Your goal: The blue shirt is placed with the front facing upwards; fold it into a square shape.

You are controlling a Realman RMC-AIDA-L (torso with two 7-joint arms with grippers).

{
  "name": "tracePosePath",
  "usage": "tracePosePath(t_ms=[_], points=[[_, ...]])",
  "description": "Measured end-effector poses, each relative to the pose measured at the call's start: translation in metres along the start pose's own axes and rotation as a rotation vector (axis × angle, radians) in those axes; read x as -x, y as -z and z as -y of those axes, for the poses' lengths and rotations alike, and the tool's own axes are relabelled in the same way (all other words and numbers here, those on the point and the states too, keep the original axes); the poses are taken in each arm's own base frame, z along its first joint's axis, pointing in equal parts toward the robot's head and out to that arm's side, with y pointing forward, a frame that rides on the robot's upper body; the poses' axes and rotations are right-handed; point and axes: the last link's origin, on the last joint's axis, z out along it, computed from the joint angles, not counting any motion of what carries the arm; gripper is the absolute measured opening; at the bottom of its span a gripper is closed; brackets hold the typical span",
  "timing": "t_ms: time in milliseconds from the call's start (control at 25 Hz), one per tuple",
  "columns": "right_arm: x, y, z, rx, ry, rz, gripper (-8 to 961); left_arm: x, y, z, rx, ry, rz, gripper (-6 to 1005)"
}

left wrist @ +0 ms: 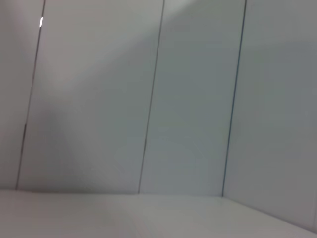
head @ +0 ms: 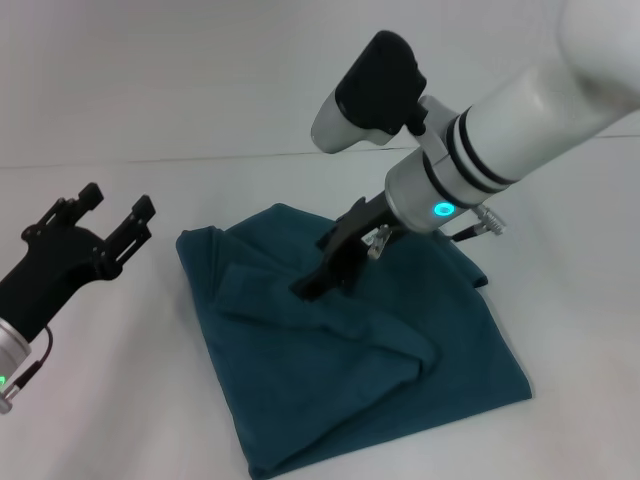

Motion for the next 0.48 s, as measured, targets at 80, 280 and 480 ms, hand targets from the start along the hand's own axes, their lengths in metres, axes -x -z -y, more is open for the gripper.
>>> tracePosePath(t_ms=[80, 280, 480], points=[[-0.002, -0.008, -0.003, 0.005, -0.004, 0.002, 763, 0.004, 0.003, 0.001, -0.013, 0.007, 0.011, 726], [0.001, -0.023, -0.014, 0.007, 0.027, 0.020, 783, 0.010, 0.008, 0.000, -0.019, 0.011, 0.024, 726], [0.007, -0.030, -0.021, -0.007, 0.081, 0.019, 780, 0.013, 0.011, 0.004, -0.050, 0.009, 0.032, 726]])
